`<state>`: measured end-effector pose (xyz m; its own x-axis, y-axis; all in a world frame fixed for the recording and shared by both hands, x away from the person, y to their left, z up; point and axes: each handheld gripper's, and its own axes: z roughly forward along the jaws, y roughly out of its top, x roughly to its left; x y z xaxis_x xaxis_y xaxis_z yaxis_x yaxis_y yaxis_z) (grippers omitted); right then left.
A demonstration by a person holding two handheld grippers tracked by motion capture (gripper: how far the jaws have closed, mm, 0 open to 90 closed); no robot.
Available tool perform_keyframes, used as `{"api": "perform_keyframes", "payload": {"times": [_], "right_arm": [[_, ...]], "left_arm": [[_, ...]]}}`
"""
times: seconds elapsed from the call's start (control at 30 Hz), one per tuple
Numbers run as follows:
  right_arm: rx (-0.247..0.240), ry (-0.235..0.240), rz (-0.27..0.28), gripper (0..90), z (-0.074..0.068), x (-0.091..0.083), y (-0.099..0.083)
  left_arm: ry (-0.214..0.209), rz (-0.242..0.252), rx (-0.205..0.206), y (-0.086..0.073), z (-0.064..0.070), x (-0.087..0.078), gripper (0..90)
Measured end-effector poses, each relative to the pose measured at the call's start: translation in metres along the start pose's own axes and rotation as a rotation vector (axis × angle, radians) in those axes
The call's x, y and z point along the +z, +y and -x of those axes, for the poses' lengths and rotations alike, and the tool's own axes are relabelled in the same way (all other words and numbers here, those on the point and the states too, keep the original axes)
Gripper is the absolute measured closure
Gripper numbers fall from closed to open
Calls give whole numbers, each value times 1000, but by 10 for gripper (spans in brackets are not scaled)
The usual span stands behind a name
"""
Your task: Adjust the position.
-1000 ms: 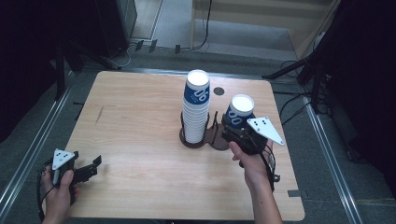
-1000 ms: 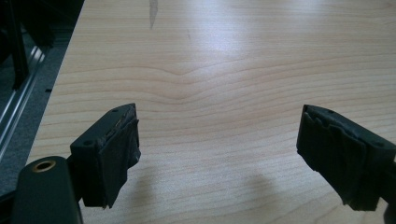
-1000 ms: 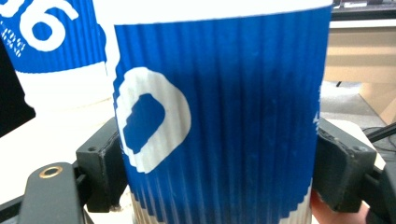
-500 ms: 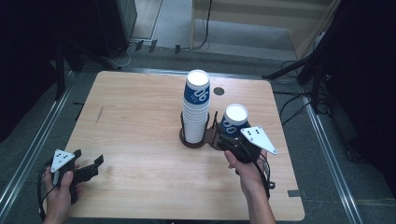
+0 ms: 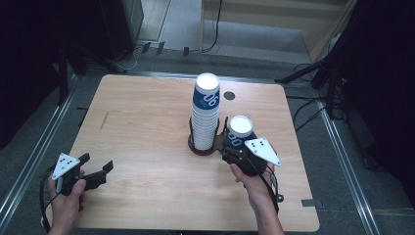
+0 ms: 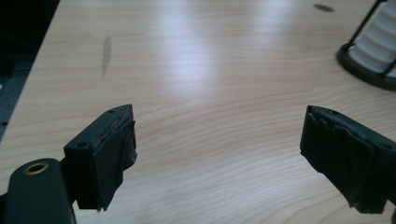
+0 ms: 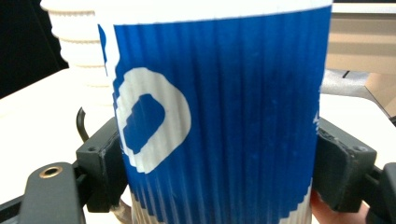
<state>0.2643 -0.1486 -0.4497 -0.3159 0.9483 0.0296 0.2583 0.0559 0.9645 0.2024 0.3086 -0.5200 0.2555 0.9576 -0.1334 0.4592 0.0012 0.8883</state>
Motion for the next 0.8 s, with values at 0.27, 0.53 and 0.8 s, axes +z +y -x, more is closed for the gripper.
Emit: {"api": "perform_keyframes", "payload": {"times": [0.27, 0.53, 0.8], "right_arm": [[-30, -1, 9, 180, -5, 0, 0], [-57, -16, 7, 180, -8, 0, -3], [-83, -17, -3, 179, -15, 2, -7]], "left_arm": [[-77, 9, 24, 21, 27, 3, 111], [-140, 21, 77, 38, 52, 12, 109], [-188, 29, 127, 57, 82, 26, 102]]}}
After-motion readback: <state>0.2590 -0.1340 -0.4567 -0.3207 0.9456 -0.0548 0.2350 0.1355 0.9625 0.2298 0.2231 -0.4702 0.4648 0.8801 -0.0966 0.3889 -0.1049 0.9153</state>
